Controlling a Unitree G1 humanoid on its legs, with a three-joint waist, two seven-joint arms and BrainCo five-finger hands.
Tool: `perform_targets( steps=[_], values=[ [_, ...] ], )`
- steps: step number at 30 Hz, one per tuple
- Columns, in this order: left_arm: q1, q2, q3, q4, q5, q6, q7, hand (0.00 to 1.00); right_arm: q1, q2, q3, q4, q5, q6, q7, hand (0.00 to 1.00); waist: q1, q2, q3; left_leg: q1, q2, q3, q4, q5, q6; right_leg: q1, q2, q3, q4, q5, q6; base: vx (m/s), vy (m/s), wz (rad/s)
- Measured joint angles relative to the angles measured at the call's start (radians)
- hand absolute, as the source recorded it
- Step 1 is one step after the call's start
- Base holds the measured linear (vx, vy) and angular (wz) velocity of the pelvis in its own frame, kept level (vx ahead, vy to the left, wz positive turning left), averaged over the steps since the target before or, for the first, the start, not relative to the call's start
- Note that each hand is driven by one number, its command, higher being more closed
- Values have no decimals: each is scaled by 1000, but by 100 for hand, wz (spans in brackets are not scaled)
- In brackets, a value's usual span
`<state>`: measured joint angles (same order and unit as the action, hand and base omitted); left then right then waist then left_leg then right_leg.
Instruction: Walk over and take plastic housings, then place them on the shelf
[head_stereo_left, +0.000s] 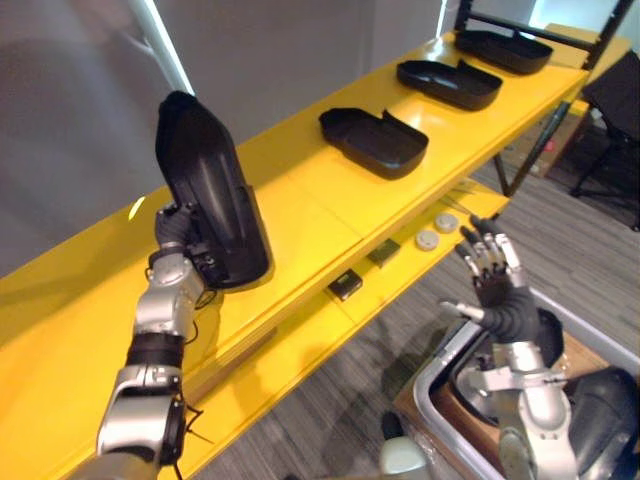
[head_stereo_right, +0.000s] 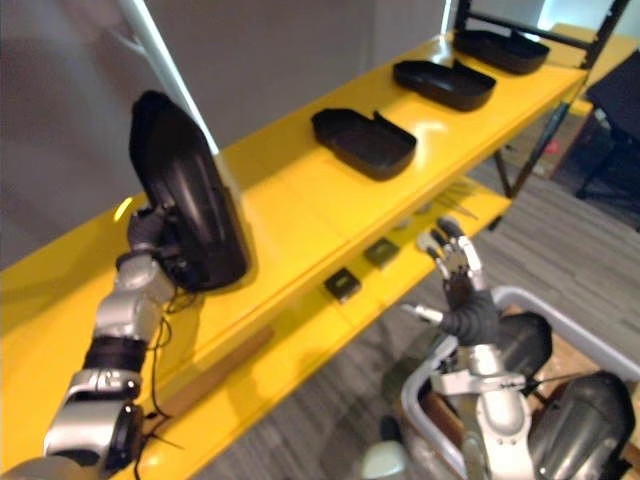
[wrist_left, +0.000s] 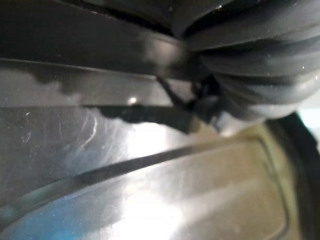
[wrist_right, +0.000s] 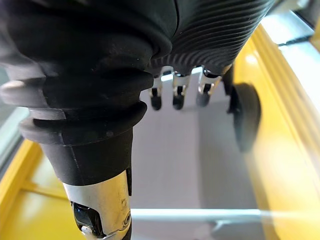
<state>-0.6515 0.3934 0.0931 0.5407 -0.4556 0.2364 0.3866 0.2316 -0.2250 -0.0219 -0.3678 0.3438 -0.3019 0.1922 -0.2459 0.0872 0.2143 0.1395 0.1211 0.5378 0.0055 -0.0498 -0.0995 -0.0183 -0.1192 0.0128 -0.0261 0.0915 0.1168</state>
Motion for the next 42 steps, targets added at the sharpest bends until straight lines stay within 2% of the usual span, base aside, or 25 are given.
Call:
perform_targets(
  steps=[5,8,10,17,18,20,24,28,34,39,42],
  values=[
    [-49,2,-12,68,-50,70,49,100,0,-6,39,-1,7,7,-2,0,-17,6,26,0,-1,8,-1,0,0,-3,0,13,-6,5,2,-39,-22,-5],
    [-96,18,-12,99,-78,116,89,100,-3,-18,65,-10,9,30,-21,0,-18,10,59,-6,-3,18,-1,0,0,-17,0,20,0,6,3,-56,-20,-7],
    [-99,32,-10,124,-97,139,106,100,-3,-22,67,-12,10,37,-26,0,-31,16,65,-14,-3,18,0,0,0,-25,-1,21,0,6,3,-25,-14,-2],
    [-135,43,15,149,-78,161,110,100,-23,-54,106,-61,34,44,-52,0,-40,29,111,-17,-3,19,3,1,1,-34,-1,22,17,4,2,-33,-14,0],
    [-136,47,16,150,-75,170,110,0,-25,-56,112,-62,36,44,-59,0,-40,31,114,-17,-2,19,3,1,1,-35,-1,22,17,4,2,-58,-27,-1],
    [-136,55,16,155,-70,186,103,0,-26,-64,123,-62,36,44,-63,0,-43,33,116,-17,-1,20,4,1,1,-35,0,22,18,3,2,-57,-30,-2],
    [-136,57,16,173,-54,185,95,0,-26,-73,144,-66,37,47,-62,0,-42,33,116,-18,-1,20,5,1,2,-39,-1,22,23,1,2,-43,-20,-1],
    [-134,68,14,187,-87,150,82,0,-36,-74,145,-86,37,48,-61,0,-42,31,118,-21,-2,19,5,4,5,-48,-2,20,36,-3,3,-35,-13,1],
    [-131,68,-31,191,-163,81,114,0,-42,-74,182,-87,36,46,-60,0,-43,28,120,-26,-4,-4,4,8,7,-36,-9,0,31,-3,3,-30,-10,10],
    [-131,66,-76,176,-245,32,114,0,-52,-74,182,-78,35,41,-62,0,-41,18,122,-36,-10,-39,7,8,8,-16,-25,-31,15,-1,6,-27,6,20],
    [-124,66,-76,163,-275,1,123,0,-75,-71,182,-41,34,40,-63,0,-37,0,116,-37,-9,-43,7,8,8,-12,-25,-37,10,0,6,-8,-6,4]
  ],
)
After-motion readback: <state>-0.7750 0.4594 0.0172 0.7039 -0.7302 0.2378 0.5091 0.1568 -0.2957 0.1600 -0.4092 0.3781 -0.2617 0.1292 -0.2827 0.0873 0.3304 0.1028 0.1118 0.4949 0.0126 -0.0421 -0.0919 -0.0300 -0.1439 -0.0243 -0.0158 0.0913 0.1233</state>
